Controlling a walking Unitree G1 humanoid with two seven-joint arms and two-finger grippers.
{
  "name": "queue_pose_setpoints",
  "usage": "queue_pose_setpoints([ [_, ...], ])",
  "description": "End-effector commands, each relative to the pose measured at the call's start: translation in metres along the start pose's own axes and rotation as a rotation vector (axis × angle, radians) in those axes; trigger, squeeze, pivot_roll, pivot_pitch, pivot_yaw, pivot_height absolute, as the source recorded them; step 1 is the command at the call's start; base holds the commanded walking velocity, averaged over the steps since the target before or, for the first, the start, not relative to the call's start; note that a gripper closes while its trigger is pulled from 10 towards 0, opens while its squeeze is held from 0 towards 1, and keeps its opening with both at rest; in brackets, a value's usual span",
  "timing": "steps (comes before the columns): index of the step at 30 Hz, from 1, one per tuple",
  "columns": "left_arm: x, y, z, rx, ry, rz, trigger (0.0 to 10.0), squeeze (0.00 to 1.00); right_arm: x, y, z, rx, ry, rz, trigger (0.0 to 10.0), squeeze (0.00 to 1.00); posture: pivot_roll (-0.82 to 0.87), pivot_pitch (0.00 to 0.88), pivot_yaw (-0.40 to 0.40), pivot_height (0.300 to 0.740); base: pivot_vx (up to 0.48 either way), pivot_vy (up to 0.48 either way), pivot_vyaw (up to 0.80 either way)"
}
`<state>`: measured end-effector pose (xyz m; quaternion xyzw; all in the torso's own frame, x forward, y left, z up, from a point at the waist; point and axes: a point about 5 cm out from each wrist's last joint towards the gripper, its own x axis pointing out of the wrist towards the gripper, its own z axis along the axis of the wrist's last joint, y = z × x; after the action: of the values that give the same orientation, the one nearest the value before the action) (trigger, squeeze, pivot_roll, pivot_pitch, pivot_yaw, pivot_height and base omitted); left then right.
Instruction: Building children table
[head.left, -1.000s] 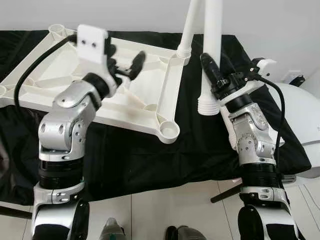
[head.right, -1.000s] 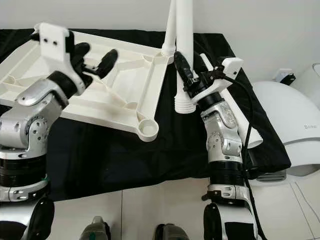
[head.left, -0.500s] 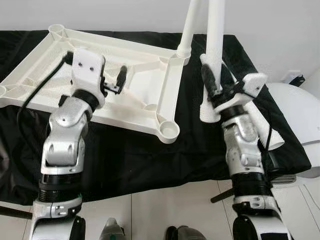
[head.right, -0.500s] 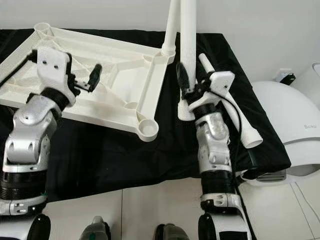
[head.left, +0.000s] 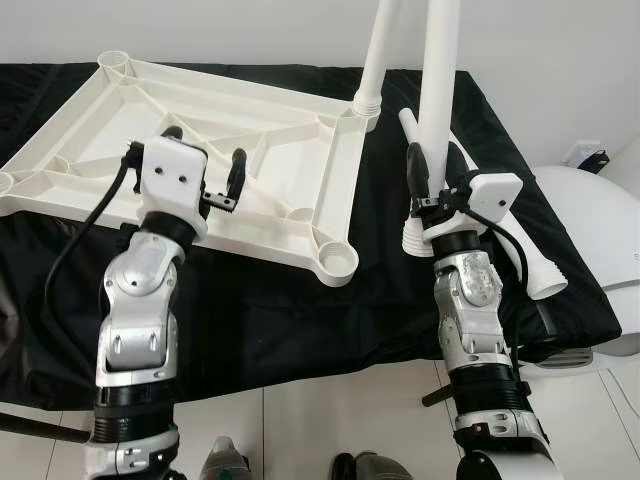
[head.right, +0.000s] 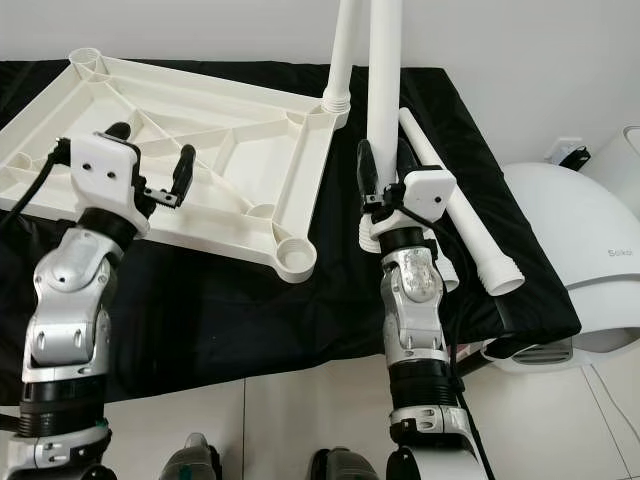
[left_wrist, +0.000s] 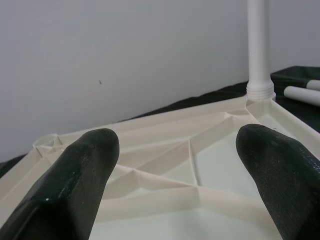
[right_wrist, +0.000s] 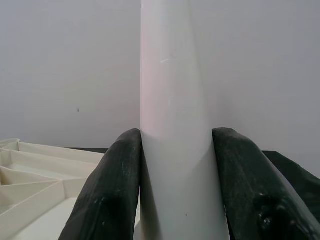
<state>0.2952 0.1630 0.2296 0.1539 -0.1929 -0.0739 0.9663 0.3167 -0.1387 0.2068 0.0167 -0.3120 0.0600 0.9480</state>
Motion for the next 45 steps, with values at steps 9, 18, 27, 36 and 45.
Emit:
queue_pose_setpoints([
  [9, -0.007, 0.015, -0.002, -0.031, -0.026, 0.407, 10.0, 0.00, -0.004, 0.012, -0.001, 0.005, -0.028, -0.005, 10.0, 0.00, 0.07, 0.092, -0.023, 0.740, 0.000, 0.000, 0.00],
  [18, -0.004, 0.003, -0.006, -0.108, 0.046, 0.350, 10.0, 0.00, 0.001, 0.019, -0.003, -0.002, 0.049, -0.032, 10.0, 0.00, 0.05, 0.093, -0.011, 0.740, 0.000, 0.000, 0.00],
  [27, -0.007, 0.000, -0.007, -0.249, 0.128, 0.316, 10.0, 0.00, -0.003, 0.006, 0.000, -0.023, 0.131, -0.079, 10.0, 0.00, 0.05, 0.094, -0.003, 0.740, 0.000, 0.000, 0.00],
  [36, -0.016, 0.005, 0.000, -0.173, 0.092, 0.315, 10.0, 0.00, -0.009, 0.001, 0.014, -0.086, 0.058, -0.046, 10.0, 0.00, 0.05, 0.094, -0.012, 0.740, 0.000, 0.000, 0.00],
  [45, -0.025, 0.007, -0.008, -0.213, 0.119, 0.338, 10.0, 0.00, -0.018, -0.002, 0.010, -0.095, 0.081, -0.031, 10.0, 0.00, 0.05, 0.095, -0.015, 0.740, 0.000, 0.000, 0.00],
])
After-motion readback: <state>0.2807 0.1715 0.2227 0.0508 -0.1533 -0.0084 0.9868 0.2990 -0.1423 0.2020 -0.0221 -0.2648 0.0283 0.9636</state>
